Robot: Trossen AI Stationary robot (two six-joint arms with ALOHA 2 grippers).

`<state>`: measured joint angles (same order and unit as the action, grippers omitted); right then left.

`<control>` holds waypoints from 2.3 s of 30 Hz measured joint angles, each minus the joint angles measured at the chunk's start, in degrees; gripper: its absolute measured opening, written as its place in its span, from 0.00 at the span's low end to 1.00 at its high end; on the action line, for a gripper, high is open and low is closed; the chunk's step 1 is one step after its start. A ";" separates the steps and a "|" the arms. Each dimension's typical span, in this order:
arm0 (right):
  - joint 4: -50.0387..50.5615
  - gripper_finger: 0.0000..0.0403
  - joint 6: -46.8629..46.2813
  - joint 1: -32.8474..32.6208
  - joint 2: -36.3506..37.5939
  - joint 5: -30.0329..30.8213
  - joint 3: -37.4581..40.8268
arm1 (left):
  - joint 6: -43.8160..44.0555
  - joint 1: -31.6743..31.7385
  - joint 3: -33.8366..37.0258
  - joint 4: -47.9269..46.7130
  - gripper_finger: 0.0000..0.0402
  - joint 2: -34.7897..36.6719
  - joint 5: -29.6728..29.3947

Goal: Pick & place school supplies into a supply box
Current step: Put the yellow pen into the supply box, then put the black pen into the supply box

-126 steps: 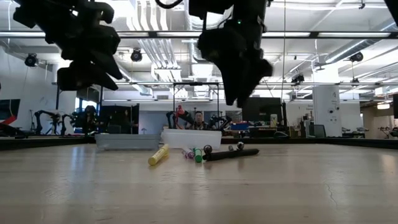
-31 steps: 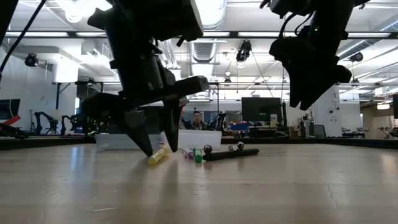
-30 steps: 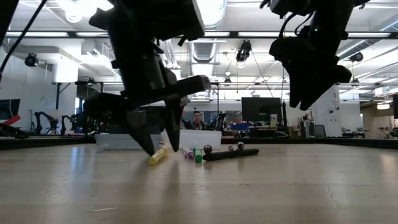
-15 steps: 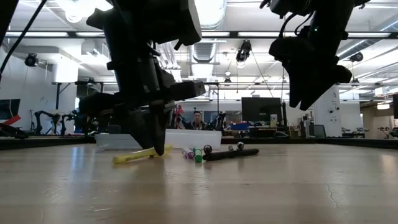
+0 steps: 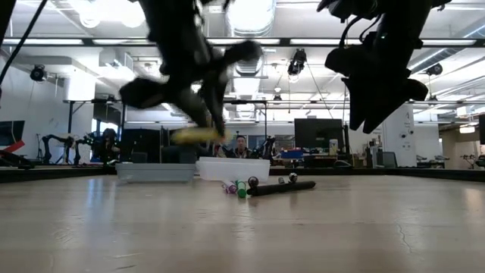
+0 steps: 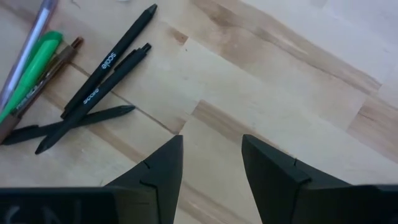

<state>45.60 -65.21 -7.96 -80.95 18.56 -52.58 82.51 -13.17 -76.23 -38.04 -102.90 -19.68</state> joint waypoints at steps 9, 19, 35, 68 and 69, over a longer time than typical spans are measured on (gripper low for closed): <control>0.10 0.35 -2.16 -0.01 0.00 1.85 0.00 | -2.86 9.41 0.69 4.65 0.07 4.65 -8.25; 0.49 0.32 -2.13 -0.05 0.17 2.00 0.00 | -7.94 24.32 3.62 13.38 0.08 4.79 -3.54; 0.45 0.31 -1.66 -0.03 0.20 2.17 0.00 | -5.72 29.25 11.25 13.47 0.08 4.77 -1.66; -15.14 0.30 17.22 0.32 -5.87 -12.47 -0.13 | -25.01 12.66 12.15 12.72 0.34 12.59 -2.48; -15.07 0.30 20.53 0.32 -6.86 -12.49 -0.39 | -24.87 11.65 12.24 11.97 0.34 12.74 -2.49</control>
<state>30.53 -44.68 -7.64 -87.81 6.07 -52.97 57.64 -1.52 -63.99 -26.07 -90.16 -22.16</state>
